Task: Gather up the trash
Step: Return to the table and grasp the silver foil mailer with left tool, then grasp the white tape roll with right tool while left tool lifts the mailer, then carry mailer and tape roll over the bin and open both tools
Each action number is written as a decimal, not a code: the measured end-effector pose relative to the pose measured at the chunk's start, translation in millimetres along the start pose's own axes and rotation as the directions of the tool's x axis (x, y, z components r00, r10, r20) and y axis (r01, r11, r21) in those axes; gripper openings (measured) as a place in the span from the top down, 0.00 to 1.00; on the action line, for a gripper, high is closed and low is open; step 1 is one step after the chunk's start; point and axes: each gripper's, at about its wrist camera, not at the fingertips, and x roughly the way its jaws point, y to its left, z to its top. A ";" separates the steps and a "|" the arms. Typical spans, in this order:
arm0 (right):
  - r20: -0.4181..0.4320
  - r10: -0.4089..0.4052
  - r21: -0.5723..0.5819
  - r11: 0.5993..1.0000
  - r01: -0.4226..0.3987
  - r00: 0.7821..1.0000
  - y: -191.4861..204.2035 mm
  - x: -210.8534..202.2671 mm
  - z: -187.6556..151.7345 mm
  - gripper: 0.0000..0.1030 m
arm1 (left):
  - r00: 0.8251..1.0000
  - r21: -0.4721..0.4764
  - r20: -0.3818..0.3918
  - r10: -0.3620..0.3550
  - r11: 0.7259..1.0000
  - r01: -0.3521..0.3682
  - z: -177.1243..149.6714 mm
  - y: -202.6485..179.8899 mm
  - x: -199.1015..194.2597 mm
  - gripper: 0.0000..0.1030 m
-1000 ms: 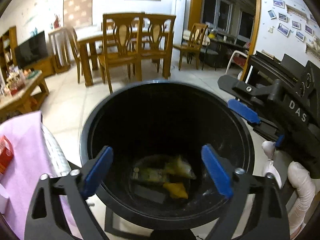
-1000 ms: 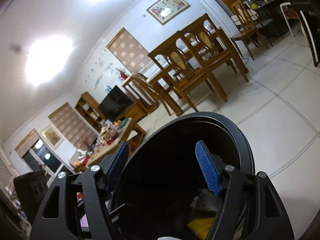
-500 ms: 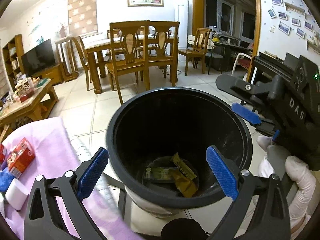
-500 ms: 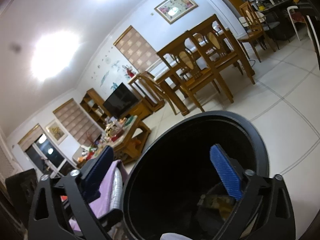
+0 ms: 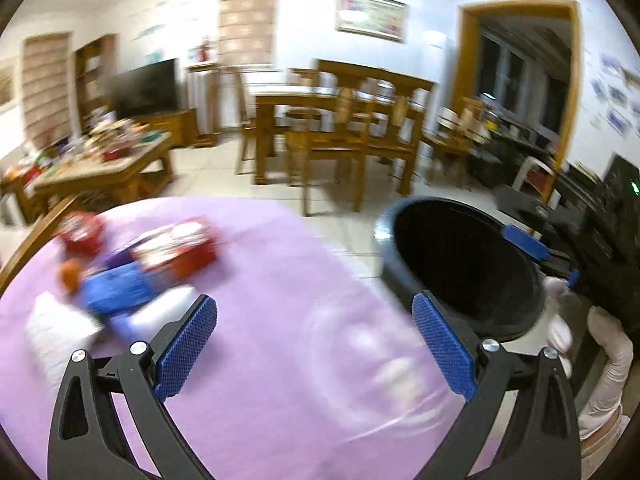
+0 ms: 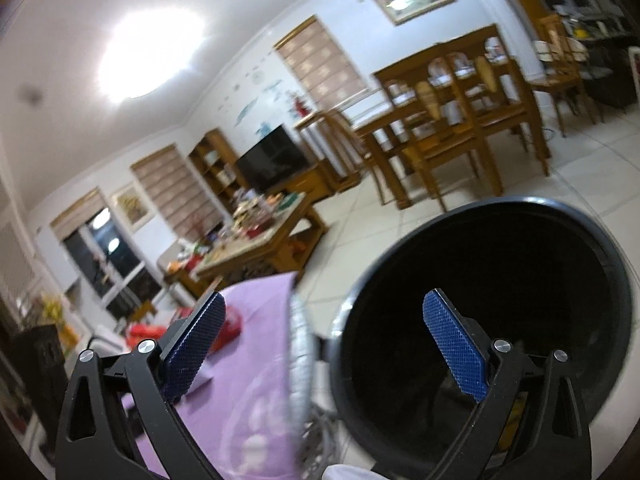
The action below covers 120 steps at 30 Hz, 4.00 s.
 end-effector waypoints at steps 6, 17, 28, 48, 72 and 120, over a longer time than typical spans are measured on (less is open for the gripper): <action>-0.117 0.085 -0.110 0.989 -0.098 0.990 85.5 40.5 -26.4 0.05 | 0.991 -0.163 -0.008 0.130 0.978 -0.130 -9.7 103.7 -25.8 0.05; -0.392 0.066 -0.329 0.922 -0.207 0.918 223.8 130.5 -88.8 0.05 | 0.967 -0.116 -0.204 0.154 0.977 -0.181 -32.6 203.1 -3.2 0.05; -0.465 -0.008 -0.311 0.938 -0.155 0.885 234.4 196.0 -109.9 0.05 | 0.953 -0.106 -0.284 0.107 0.984 -0.142 -41.0 223.9 15.5 0.05; -0.503 0.038 -0.227 0.958 -0.174 0.864 220.2 205.2 -106.6 0.46 | 0.974 -0.191 -0.225 0.027 0.979 -0.071 -37.7 238.9 6.4 0.66; -0.489 0.133 -0.124 0.968 -0.220 0.862 210.2 176.5 -96.3 0.46 | 0.951 -0.318 -0.306 0.055 0.935 -0.156 -1.8 253.8 51.3 0.05; 0.081 0.083 -0.042 0.996 -0.080 0.993 50.7 -62.2 36.8 0.46 | 0.987 0.002 0.074 -0.144 0.990 0.144 23.2 -21.3 -25.0 0.55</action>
